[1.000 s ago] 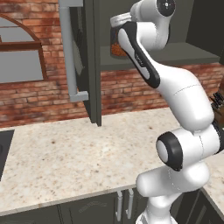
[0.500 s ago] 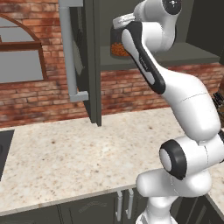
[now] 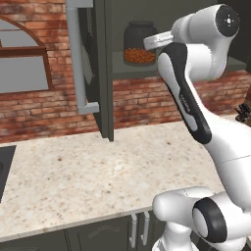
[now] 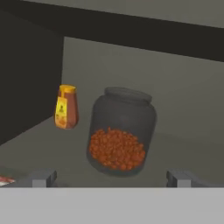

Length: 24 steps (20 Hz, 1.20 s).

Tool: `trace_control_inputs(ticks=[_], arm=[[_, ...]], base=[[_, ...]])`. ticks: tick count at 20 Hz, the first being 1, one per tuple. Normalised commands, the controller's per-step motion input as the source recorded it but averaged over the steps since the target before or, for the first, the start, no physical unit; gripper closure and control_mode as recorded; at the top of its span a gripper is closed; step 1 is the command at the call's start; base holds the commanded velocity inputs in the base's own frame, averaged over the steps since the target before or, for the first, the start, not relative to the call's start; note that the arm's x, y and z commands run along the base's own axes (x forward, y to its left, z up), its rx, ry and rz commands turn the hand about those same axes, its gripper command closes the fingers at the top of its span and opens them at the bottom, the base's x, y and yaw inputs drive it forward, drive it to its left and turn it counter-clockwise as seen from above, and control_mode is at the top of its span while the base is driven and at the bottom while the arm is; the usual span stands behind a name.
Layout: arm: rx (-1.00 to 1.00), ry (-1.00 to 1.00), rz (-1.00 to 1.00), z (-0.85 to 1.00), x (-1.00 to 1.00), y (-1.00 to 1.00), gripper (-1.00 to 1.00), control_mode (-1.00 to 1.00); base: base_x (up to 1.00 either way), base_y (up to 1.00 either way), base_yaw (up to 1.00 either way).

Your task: Pick the jar and jar from the dining table and place them in the open cabinet. Close the cabinet after placing the objects.

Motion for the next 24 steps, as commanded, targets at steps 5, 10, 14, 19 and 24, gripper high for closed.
trace_control_inputs(ticks=[5, 10, 14, 19, 24], arm=[[0.00, 0.02, 0.00, -0.45, -1.00, -0.39, -1.00, -1.00], [0.00, 0.14, -0.02, -0.54, -1.00, -0.17, -1.00, -1.00], [0.00, 0.21, 0.00, -0.61, -0.97, -0.06, -1.00, -1.00], [0.00, 0.21, 0.00, -0.50, -0.90, -0.18, -1.00, -1.00], [0.00, 0.13, 0.00, -0.15, -0.74, -0.21, -1.00, -1.00]], base=[[0.00, 0.00, 0.00], [0.00, 0.00, 0.00], [0.00, 0.00, 0.00], [0.00, 0.00, 0.00], [0.00, 0.00, 0.00]])
